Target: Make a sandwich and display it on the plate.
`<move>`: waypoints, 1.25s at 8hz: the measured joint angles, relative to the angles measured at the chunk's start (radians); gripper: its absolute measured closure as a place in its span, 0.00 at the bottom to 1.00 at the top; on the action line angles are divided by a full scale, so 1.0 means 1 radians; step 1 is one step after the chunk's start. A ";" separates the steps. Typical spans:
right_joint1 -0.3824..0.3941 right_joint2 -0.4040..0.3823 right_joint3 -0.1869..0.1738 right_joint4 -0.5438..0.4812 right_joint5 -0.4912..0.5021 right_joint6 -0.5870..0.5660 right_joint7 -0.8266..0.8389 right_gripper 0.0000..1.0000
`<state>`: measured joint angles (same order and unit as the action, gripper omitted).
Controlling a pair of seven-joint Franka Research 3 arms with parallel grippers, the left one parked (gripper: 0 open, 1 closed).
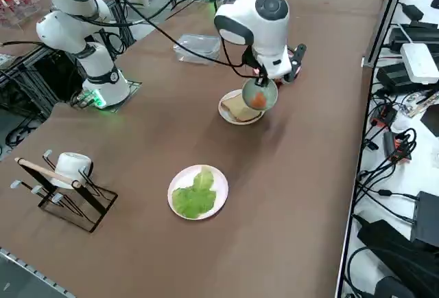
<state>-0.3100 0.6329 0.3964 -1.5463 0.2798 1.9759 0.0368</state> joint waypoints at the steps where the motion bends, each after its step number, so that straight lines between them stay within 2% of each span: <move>1: -0.001 -0.001 0.000 -0.019 0.063 0.000 0.001 0.95; 3: -0.007 -0.002 0.000 -0.056 0.170 0.000 0.002 0.95; 6: -0.028 -0.002 0.000 -0.106 0.246 -0.015 0.002 0.95; 10: -0.089 0.012 -0.005 -0.124 0.379 -0.107 -0.011 0.95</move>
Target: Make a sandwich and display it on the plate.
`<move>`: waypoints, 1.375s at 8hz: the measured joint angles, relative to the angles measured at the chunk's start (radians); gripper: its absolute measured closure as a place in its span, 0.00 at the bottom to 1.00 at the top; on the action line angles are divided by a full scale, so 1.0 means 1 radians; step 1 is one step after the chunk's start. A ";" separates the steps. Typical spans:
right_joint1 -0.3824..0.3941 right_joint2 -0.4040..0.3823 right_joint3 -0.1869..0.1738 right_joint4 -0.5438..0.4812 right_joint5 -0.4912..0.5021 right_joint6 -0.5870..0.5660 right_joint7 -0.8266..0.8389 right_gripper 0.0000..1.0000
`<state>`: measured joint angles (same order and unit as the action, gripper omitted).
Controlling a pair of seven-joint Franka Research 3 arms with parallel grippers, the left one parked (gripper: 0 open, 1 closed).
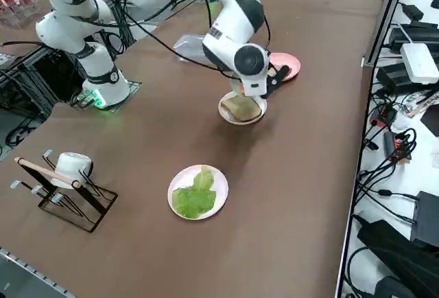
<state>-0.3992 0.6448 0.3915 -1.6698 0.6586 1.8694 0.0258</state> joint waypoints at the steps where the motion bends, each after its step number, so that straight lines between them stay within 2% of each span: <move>1: -0.012 0.008 0.000 0.000 0.023 -0.009 -0.006 0.95; 4: -0.053 0.048 -0.001 -0.001 0.123 -0.053 -0.107 0.95; 11: -0.131 0.109 -0.001 -0.002 0.225 -0.133 -0.268 0.95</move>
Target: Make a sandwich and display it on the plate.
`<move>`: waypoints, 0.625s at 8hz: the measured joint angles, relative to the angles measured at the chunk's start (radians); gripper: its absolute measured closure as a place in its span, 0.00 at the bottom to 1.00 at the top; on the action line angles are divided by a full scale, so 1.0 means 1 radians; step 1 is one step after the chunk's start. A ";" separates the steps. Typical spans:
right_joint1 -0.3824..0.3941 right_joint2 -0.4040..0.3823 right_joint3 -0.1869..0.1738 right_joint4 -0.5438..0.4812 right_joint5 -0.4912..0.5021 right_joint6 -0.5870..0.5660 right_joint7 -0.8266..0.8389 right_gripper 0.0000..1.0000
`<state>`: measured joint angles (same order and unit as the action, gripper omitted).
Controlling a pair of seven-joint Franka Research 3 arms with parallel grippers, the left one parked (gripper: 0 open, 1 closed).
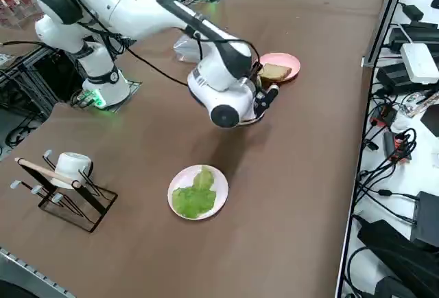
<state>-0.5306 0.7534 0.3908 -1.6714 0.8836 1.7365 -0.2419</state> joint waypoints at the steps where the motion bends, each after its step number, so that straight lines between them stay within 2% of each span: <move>1: -0.009 0.006 0.000 0.000 0.001 -0.004 -0.019 0.95; 3: -0.030 0.028 0.000 0.000 0.005 -0.024 -0.068 0.95; 5: -0.042 0.045 0.000 0.000 0.060 -0.048 -0.120 0.95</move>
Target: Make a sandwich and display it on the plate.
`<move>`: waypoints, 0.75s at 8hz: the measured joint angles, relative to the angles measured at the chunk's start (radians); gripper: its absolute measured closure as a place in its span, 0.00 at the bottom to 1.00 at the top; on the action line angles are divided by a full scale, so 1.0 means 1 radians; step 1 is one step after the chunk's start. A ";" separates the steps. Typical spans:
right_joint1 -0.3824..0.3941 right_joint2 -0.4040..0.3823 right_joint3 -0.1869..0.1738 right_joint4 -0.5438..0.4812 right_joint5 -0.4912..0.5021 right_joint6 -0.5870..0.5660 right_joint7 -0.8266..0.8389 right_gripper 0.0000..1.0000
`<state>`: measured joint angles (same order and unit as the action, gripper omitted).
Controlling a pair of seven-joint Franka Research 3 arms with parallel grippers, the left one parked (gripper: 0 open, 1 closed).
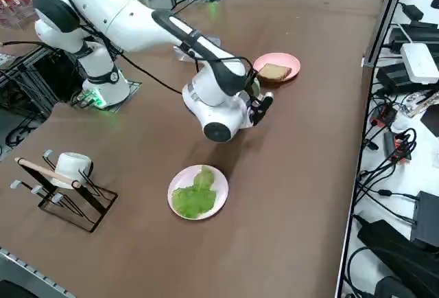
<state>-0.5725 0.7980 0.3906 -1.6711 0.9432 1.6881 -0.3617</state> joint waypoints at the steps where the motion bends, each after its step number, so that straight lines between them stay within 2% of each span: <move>1: -0.008 0.005 0.000 0.000 0.019 -0.016 -0.019 0.95; 6: -0.058 0.055 0.000 0.000 0.037 -0.053 -0.110 0.95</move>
<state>-0.6308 0.8529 0.3903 -1.6710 0.9798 1.6347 -0.4719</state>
